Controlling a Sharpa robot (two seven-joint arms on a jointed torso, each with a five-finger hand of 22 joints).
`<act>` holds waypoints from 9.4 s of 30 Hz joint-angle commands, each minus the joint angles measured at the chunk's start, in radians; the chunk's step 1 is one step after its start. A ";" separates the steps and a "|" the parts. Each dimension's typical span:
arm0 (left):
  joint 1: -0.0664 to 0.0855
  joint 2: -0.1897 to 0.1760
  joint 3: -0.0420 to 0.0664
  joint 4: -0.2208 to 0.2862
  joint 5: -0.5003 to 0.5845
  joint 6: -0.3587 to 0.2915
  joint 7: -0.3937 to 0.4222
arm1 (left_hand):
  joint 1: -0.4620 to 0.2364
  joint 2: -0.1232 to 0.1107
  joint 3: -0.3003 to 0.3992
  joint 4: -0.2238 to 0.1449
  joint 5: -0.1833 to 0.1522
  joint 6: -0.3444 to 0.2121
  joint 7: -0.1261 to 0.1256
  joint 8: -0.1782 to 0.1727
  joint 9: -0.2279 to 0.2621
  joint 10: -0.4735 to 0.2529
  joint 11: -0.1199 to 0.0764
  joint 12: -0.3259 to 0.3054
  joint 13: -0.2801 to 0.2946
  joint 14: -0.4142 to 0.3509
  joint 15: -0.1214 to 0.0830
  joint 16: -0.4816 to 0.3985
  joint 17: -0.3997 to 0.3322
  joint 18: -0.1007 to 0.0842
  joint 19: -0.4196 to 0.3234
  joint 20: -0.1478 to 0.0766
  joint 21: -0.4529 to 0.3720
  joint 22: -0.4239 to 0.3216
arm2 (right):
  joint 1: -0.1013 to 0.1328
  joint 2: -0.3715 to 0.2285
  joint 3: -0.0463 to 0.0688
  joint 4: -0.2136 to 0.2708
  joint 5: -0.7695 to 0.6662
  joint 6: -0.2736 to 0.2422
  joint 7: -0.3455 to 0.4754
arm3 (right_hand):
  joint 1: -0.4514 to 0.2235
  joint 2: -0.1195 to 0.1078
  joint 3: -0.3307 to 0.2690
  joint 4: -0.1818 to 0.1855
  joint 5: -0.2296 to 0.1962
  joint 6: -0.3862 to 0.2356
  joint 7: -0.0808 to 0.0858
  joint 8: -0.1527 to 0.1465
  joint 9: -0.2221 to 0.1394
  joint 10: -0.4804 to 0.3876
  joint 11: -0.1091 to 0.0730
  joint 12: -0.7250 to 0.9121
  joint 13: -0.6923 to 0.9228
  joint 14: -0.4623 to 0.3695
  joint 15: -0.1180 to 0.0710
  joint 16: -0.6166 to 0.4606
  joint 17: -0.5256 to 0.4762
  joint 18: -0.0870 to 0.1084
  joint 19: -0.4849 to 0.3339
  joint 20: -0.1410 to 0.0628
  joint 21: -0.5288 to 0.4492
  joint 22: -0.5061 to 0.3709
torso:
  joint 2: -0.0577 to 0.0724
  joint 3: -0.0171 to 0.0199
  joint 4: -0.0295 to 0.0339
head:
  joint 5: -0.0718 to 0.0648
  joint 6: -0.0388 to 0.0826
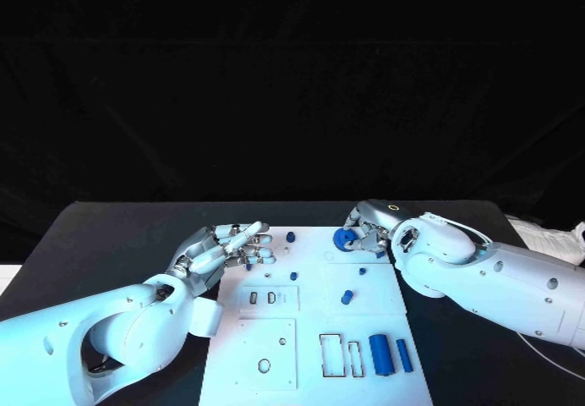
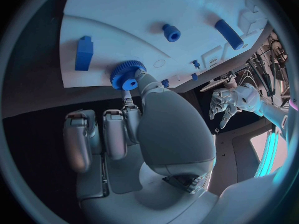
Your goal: Assemble the parts on the task board
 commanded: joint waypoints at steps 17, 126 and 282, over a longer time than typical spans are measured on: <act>0.001 0.008 0.001 -0.002 0.002 0.022 0.003 | 0.009 0.007 0.003 -0.008 0.003 0.003 0.002 -0.004 -0.001 0.000 0.001 -0.006 0.000 0.003 0.003 -0.004 0.003 0.019 0.006 -0.001 0.003 -0.002 | 0.000 0.104 0.000 0.088 -0.058 -0.091 -0.018 | -0.027 0.031 0.017 0.012 0.005 0.042 -0.032 0.021 0.036 0.014 -0.004 0.000 0.065 0.057 -0.007 0.005 -0.002 -0.009 0.068 -0.013 0.005 0.213 | 0.001 -0.0029 0.0075 | 0.006 0.001; 0.000 0.009 0.000 -0.031 0.002 0.031 0.002 | 0.012 0.009 0.001 -0.014 0.003 0.005 0.001 -0.008 -0.001 0.002 0.001 -0.011 0.000 0.004 0.002 -0.010 0.009 0.019 0.007 -0.001 0.001 -0.003 | -0.062 -0.218 -0.017 -0.010 0.428 -0.061 0.428 | 0.032 0.039 -0.187 -0.031 0.031 -0.103 0.025 -0.053 -0.010 -0.042 0.046 -0.107 0.017 0.063 0.037 0.023 0.062 -0.005 0.054 0.029 -0.004 0.199 | -0.016 0.0186 -0.0263 | 0.011 -0.008; -0.004 0.015 -0.005 -0.096 0.026 0.025 0.004 | 0.013 0.012 0.000 -0.018 0.003 0.005 0.001 -0.010 -0.001 0.003 0.001 -0.014 0.000 0.005 0.003 -0.014 0.012 0.019 0.007 -0.001 0.001 -0.004 | -0.142 0.173 -0.048 0.119 0.014 0.061 -0.005 | -0.075 0.047 -0.048 -0.068 -0.035 -0.004 0.002 -0.060 -0.001 -0.046 0.026 -0.125 0.025 0.063 0.017 0.012 0.060 -0.003 0.049 0.007 -0.009 0.194 | -0.049 -0.0007 -0.0094 | 0.057 -0.085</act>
